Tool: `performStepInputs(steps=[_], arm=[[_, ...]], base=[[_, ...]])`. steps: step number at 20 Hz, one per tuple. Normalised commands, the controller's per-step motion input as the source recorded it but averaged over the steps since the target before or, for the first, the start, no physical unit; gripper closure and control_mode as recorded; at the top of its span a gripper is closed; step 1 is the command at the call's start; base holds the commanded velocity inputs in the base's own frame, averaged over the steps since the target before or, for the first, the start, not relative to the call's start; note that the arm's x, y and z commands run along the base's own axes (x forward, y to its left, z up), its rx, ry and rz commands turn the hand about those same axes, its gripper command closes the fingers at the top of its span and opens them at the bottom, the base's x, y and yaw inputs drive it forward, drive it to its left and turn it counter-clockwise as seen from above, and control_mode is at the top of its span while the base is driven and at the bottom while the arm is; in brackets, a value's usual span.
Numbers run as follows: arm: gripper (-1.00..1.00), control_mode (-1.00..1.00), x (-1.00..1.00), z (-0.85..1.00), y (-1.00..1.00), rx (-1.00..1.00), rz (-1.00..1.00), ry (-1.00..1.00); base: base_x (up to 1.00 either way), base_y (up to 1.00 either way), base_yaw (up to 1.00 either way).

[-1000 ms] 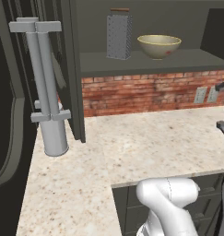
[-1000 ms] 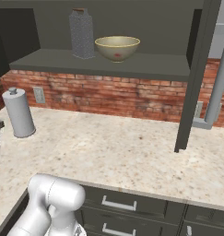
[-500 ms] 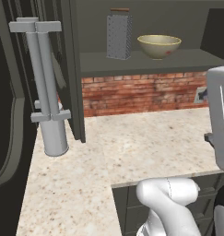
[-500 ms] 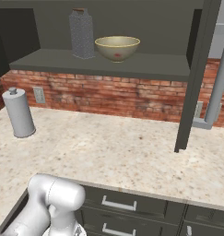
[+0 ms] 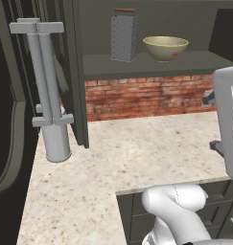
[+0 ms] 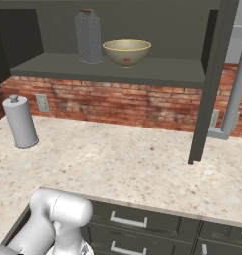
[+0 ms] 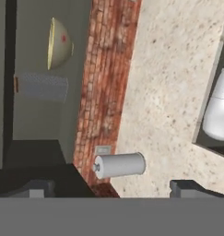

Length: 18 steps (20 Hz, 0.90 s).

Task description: Pick the mug and place it in the sink. Pick the bowl and place it in the open cabinet and then close the cabinet.

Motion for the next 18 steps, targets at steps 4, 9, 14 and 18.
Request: performStepInputs(steps=[4,9,14,18], arm=[[-1.0,-1.0,-0.1,-0.03,0.13,0.1,0.18,0.03],[-1.0,-1.0,-0.27,-0.03,0.2,0.07,0.18,0.0],[-1.0,-1.0,-0.39,0.0,0.22,0.02,0.13,-0.01],[-1.0,-1.0,-0.19,0.0,0.27,0.0,0.05,-0.02]], base=[[0.0,0.0,0.0],[0.0,0.0,0.0],[0.0,0.0,0.0],[0.0,0.0,0.0]])
